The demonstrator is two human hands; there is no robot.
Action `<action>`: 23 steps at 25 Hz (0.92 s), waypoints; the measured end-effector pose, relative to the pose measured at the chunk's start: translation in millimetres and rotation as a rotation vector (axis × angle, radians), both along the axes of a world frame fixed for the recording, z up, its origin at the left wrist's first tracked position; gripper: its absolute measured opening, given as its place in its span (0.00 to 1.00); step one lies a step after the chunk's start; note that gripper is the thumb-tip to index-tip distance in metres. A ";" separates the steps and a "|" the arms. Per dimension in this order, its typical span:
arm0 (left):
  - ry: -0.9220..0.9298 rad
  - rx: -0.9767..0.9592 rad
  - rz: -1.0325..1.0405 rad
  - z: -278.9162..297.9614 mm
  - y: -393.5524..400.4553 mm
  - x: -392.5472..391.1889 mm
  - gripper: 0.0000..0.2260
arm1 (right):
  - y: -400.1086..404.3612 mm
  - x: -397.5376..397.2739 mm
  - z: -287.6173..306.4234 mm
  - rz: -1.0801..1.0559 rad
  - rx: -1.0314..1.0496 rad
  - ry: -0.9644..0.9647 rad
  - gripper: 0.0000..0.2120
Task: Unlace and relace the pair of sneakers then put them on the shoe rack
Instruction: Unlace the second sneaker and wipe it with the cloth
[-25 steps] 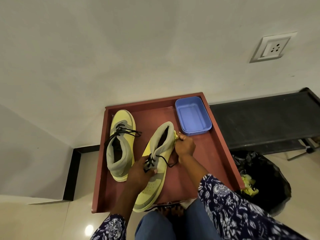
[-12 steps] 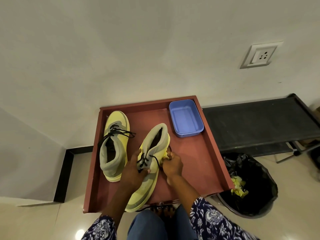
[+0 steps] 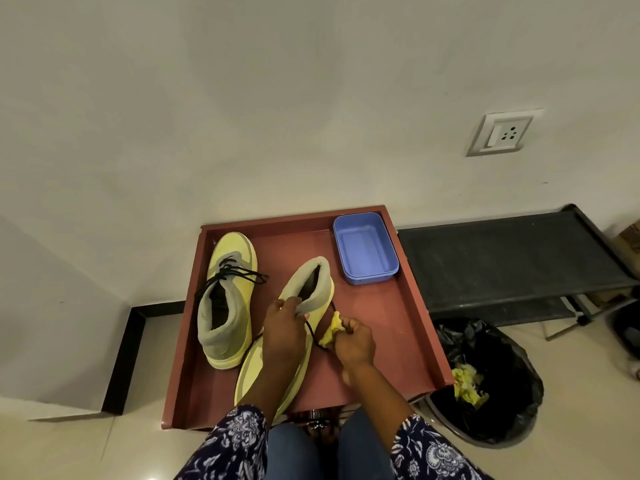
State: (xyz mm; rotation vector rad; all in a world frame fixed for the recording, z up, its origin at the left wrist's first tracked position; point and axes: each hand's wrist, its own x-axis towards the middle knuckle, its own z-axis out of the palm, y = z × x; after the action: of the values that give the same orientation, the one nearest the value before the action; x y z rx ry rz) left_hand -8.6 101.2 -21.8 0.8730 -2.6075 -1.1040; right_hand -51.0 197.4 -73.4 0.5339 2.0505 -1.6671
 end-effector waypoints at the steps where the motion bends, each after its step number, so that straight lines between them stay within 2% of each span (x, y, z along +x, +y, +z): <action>1: 0.005 -0.004 0.014 1.1 1.8 -2.2 0.11 | 5.1 -1.8 1.0 -0.015 -0.004 0.004 0.14; 4: 0.013 -0.039 0.008 0.5 2.5 -4.5 0.08 | 20.9 -8.2 2.9 -0.064 -0.003 0.006 0.12; 10: -0.003 -0.042 -0.135 4.5 15.1 8.3 0.06 | 46.2 -9.7 5.2 -0.180 0.031 -0.004 0.12; 14: -0.064 -0.067 -0.268 2.8 20.6 15.0 0.06 | 64.6 -10.3 12.3 -0.271 0.068 0.043 0.05; 17: -0.128 -0.098 -0.305 4.3 25.1 15.3 0.07 | 74.3 -11.2 21.2 -0.242 0.036 0.080 0.03; 20: -0.113 -0.075 -0.288 7.1 34.9 14.6 0.09 | 72.0 -15.4 18.6 -0.161 0.029 0.087 0.03; 23: -0.119 -0.071 -0.291 3.8 44.4 11.7 0.09 | 63.5 -12.7 15.0 -0.110 0.058 0.108 0.11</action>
State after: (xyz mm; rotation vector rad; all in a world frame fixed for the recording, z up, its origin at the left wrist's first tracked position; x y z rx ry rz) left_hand 3.1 145.7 -17.9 0.5728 -2.9224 -1.0447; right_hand -63.7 261.0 -58.4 0.5984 2.1879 -1.7386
